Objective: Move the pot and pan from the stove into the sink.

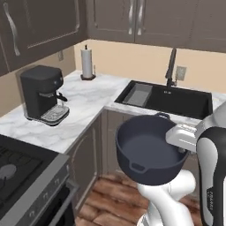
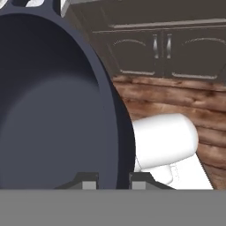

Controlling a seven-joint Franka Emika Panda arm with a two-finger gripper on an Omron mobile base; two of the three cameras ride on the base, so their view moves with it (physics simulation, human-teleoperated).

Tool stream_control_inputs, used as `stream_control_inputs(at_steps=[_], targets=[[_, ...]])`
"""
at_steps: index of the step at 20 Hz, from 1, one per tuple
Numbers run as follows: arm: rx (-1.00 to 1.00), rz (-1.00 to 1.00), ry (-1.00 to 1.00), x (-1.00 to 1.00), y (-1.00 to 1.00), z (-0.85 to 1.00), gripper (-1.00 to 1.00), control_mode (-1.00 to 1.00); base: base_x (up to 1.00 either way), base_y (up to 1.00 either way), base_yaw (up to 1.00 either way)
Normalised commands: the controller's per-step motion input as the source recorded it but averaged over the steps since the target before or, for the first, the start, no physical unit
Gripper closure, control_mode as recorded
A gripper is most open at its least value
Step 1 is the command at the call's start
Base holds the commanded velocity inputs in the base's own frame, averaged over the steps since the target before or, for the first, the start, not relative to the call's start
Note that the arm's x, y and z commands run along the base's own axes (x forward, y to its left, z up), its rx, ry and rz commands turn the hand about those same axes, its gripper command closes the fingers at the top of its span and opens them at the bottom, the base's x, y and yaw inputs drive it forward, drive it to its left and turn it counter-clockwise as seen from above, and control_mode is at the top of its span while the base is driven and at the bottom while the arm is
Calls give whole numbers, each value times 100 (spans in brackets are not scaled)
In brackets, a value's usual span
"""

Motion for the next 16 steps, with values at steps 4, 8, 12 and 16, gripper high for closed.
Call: stream_control_inputs(at_steps=[4,8,12,16], targets=[[0,0,0,0,0,0,100,100,3,-31,-43],[0,0,0,0,0,0,100,100,2,-33,-42],[0,0,0,0,0,0,100,100,3,-34,-42],[0,0,0,0,0,0,100,100,3,-33,-42]])
